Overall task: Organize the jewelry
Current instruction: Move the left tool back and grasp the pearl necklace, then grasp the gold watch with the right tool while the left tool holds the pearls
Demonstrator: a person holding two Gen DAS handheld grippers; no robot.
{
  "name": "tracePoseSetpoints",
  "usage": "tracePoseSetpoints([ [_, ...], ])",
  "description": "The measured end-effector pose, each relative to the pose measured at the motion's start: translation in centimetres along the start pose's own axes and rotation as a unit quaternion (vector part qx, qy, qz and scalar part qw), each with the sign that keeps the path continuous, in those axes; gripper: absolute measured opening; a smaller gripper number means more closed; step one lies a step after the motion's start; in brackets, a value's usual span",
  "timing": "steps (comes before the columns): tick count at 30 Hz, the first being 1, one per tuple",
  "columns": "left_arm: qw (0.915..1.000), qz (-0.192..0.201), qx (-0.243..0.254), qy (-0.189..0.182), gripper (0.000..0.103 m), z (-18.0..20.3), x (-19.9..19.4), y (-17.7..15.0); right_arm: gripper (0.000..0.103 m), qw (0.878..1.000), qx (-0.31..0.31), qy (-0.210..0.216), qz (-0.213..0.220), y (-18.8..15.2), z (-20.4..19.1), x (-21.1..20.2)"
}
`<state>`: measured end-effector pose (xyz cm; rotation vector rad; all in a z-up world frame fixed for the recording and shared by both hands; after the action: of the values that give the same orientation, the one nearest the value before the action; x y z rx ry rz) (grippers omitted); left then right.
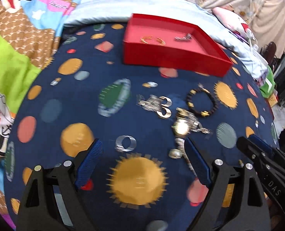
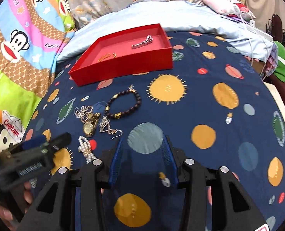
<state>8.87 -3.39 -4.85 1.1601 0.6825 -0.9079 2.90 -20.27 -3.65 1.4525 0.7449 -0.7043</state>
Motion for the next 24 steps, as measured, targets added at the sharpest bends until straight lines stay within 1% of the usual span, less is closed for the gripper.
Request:
tracePoseSetpoints([
  [5,0.9997,-0.016,0.017,0.000,0.084,2.5,1.3,-1.5,0.042,1.000,0.011,-0.013,0.002,-0.2,1.3,-0.6],
  [7,0.9993,-0.021,0.028,0.008,0.084,3.0,2.0,-2.0,0.043,1.000,0.018,-0.015,0.000,-0.4,1.7,-0.5],
  [9,0.9986,-0.012,0.044,0.026,0.082,3.2,2.4,-2.5,0.043,1.000,0.023,-0.014,-0.001,-0.6,2.1,-0.5],
  [10,0.9980,-0.003,0.054,0.034,0.075,3.4,2.4,-2.6,0.043,1.000,0.025,-0.013,-0.001,-0.6,2.1,-0.5],
  [11,0.9974,0.003,0.061,0.040,0.071,3.4,2.4,-2.6,0.043,1.000,0.027,-0.012,0.000,-0.6,2.1,-0.4],
  [12,0.9972,0.005,0.064,0.038,0.069,3.3,2.3,-2.6,0.043,1.000,0.027,-0.010,0.000,-0.6,2.1,-0.4],
  [14,0.9973,0.008,0.064,0.036,0.054,3.1,2.0,-2.4,0.043,1.000,0.026,-0.008,0.000,-0.5,1.9,-0.3],
  [15,0.9972,0.010,0.067,0.033,0.049,2.9,1.9,-2.4,0.043,1.000,0.025,-0.005,0.001,-0.5,1.8,-0.3],
  [16,0.9971,0.010,0.069,0.030,0.041,2.7,1.7,-2.3,0.043,1.000,0.024,-0.004,0.002,-0.5,1.7,-0.3],
  [17,0.9971,0.009,0.071,0.026,0.030,2.6,1.5,-2.3,0.043,1.000,0.023,-0.003,0.002,-0.4,1.5,-0.2],
  [19,0.9971,0.006,0.074,0.016,0.020,2.4,1.5,-2.3,0.043,1.000,0.021,0.000,0.002,-0.3,1.2,-0.2],
  [20,0.9973,0.002,0.073,0.009,0.016,2.1,1.4,-2.2,0.043,1.000,0.019,0.002,0.001,-0.3,1.0,-0.1],
  [23,0.9979,-0.008,0.064,-0.008,0.014,1.5,1.1,-2.0,0.043,1.000,0.014,0.010,0.000,-0.2,0.3,0.1],
  [24,0.9980,-0.007,0.062,-0.009,0.014,1.4,0.9,-1.9,0.043,1.000,0.009,0.014,-0.001,-0.1,-0.1,0.1],
])
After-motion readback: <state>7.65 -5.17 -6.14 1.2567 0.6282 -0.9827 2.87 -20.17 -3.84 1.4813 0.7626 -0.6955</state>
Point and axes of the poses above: each gripper's, at about its wrist camera, not at the fingertips, and x roughly the way its jaws point, z to its right, y to its top, the point moved 5 cm from there along x, roughly the way its jaws point, and after that the axes turned 15 degrees about -x, right-handed, at the moved point
